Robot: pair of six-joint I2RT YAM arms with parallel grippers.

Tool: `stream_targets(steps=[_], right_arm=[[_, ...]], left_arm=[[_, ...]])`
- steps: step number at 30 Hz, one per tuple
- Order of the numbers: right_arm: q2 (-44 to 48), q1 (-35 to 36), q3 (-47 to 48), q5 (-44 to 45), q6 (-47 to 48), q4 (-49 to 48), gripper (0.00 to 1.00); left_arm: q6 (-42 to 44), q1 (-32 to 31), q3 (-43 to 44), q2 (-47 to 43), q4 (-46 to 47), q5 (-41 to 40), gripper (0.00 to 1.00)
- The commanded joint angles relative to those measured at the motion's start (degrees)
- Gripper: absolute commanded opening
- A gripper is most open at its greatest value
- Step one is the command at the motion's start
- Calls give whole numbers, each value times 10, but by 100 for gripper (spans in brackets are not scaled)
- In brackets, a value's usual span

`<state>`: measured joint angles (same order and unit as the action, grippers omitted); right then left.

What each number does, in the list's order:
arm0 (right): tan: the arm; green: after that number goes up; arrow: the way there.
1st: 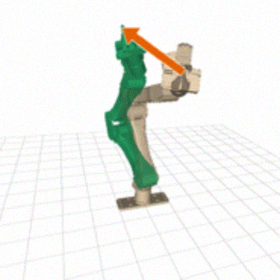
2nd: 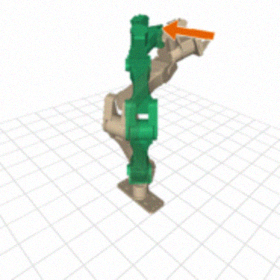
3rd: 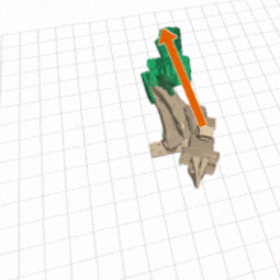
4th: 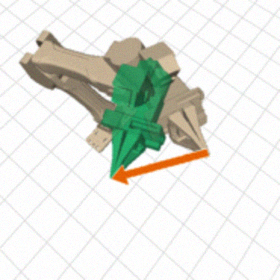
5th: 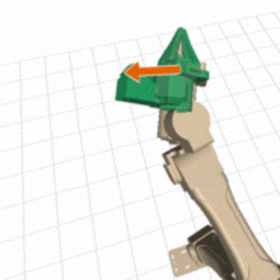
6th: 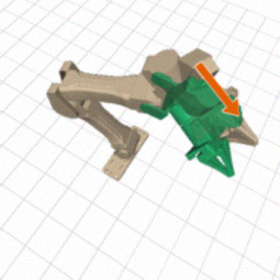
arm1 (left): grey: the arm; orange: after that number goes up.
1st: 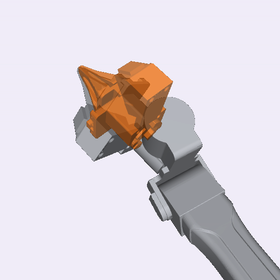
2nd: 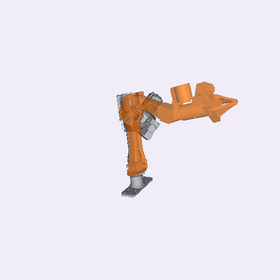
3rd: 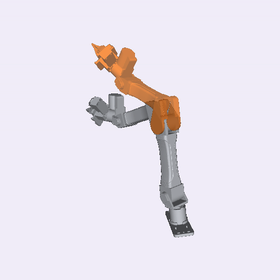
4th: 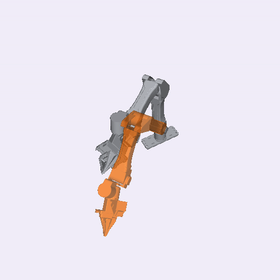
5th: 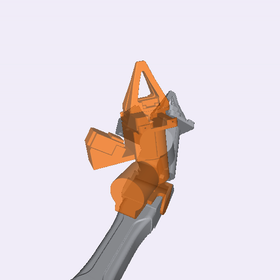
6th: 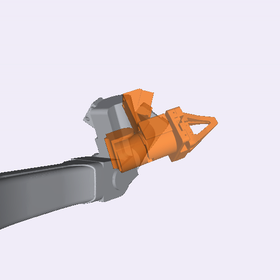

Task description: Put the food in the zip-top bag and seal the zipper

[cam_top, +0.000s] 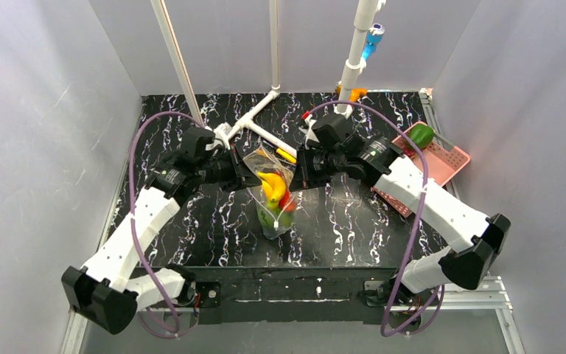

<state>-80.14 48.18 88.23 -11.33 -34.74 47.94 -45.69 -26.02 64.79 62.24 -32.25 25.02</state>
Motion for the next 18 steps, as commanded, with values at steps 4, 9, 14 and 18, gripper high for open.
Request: stream_targets(steps=[4, 9, 14, 18], right_arm=[[10, -5, -2, 60, 54, 25, 37], [80, -41, -30, 86, 68, 44, 66], [195, -136, -119, 66, 55, -6, 86], [243, -207, -162, 108, 44, -20, 92]], left_arm=[[109, 15, 97, 56, -67, -37, 0], [157, 19, 144, 93, -76, -42, 0], [196, 22, 135, 118, -74, -47, 0], [210, 28, 103, 124, -47, -32, 0]])
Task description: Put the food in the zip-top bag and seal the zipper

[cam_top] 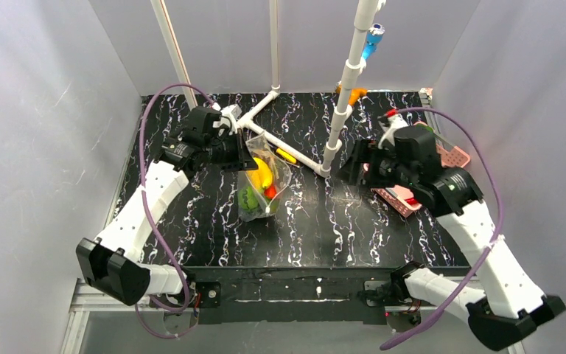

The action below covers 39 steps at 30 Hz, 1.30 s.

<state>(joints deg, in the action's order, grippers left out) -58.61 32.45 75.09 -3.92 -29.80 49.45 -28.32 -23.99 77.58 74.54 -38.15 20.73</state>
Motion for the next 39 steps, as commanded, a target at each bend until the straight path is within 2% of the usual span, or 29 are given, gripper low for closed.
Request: stream_targets(steps=[1, 7, 11, 14, 16, 23, 26, 30, 39], right_arm=[[31, -67, -42, 60, -8, -37, 93], [10, -176, -155, 127, -70, -128, 90], [-69, -233, -156, 167, -92, -157, 90], [-134, -284, -137, 145, -81, -185, 84], [-175, -306, -120, 163, -63, -199, 84], [-316, -372, -26, 184, 16, -188, 95], [-376, -392, 25, 173, 28, -158, 95], [-439, -404, 71, 155, 36, -140, 89], [-503, -418, 102, 156, 53, -151, 73]], left_arm=[[38, 8, -33, 1, 21, 17, 0], [32, 33, -65, -14, 71, 67, 0], [15, 53, -110, -42, 116, 122, 0], [5, 57, -129, -51, 136, 151, 0], [2, 61, -132, -47, 134, 163, 0], [-32, 78, -152, -26, 156, 202, 0], [-49, 86, -153, -3, 167, 235, 0], [-46, 89, -154, -2, 160, 223, 0], [-38, 91, -152, 0, 155, 215, 0]])
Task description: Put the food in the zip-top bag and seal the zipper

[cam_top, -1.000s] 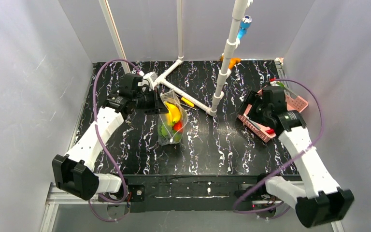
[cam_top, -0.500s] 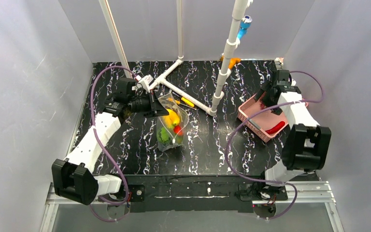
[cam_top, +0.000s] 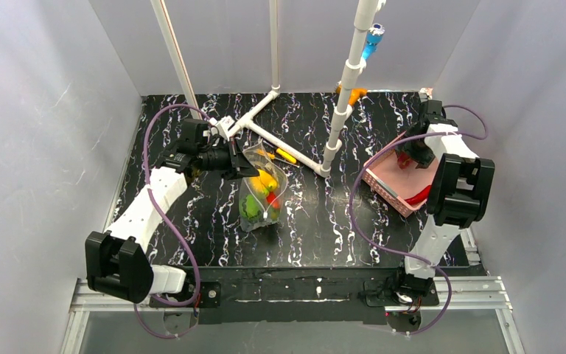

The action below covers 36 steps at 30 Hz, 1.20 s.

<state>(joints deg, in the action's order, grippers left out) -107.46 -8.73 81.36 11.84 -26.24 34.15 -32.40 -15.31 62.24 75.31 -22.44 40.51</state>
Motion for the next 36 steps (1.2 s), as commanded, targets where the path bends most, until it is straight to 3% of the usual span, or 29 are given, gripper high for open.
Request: stream_targets(steps=[1, 6, 10, 13, 15, 21, 29, 36], right_arm=[[-20, -6, 41, 0, 17, 4, 73], [-41, -7, 42, 3, 31, -14, 73], [-66, -7, 55, 1, 43, -11, 67], [-71, -7, 57, 3, 47, -10, 57], [-60, -6, 47, -2, 50, -16, 44], [19, -6, -22, -44, 41, -49, 24], [188, -6, -144, -54, 15, -48, 6], [306, -6, -230, -77, 8, -38, 1]], left_arm=[[4, 4, 1, -9, -3, 16, 0], [5, 13, 1, -10, -2, 15, 0], [4, 19, -1, -9, -1, 14, 0], [3, 19, -2, -3, 2, 19, 0], [2, 19, -1, 2, 2, 22, 0], [4, 19, -3, 2, 2, 18, 0], [7, 19, -4, 5, 1, 15, 0], [14, 19, -7, 11, 2, 12, 0]])
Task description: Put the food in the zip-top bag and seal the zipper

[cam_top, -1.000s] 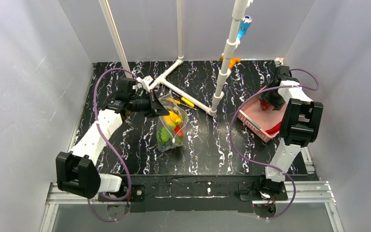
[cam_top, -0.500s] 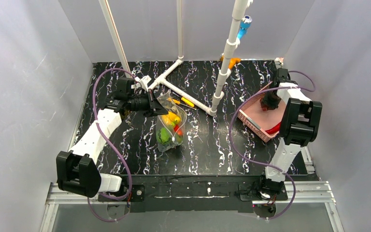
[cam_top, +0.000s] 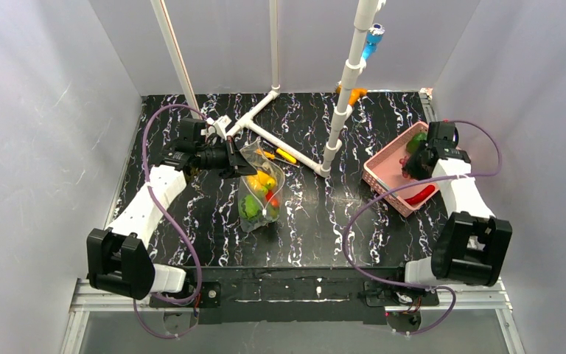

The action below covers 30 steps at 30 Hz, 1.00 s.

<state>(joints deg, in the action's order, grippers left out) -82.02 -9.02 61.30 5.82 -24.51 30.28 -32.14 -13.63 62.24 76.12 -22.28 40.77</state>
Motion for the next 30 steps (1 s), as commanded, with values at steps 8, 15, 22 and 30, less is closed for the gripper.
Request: stream_targets(steps=[8, 15, 22, 30], right_arm=[[179, 4, -64, -38, -25, 23, 1], [273, 40, -79, -52, -40, 72, 1], [355, 153, -82, -125, -46, 123, 1], [357, 336, -14, -148, -81, 165, 1]], left_arm=[[20, 2, -6, 6, 1, 10, 0], [24, 0, -8, 8, 2, 4, 0], [30, -3, -8, 9, 2, 2, 0], [38, -8, -9, 10, 2, -3, 0]])
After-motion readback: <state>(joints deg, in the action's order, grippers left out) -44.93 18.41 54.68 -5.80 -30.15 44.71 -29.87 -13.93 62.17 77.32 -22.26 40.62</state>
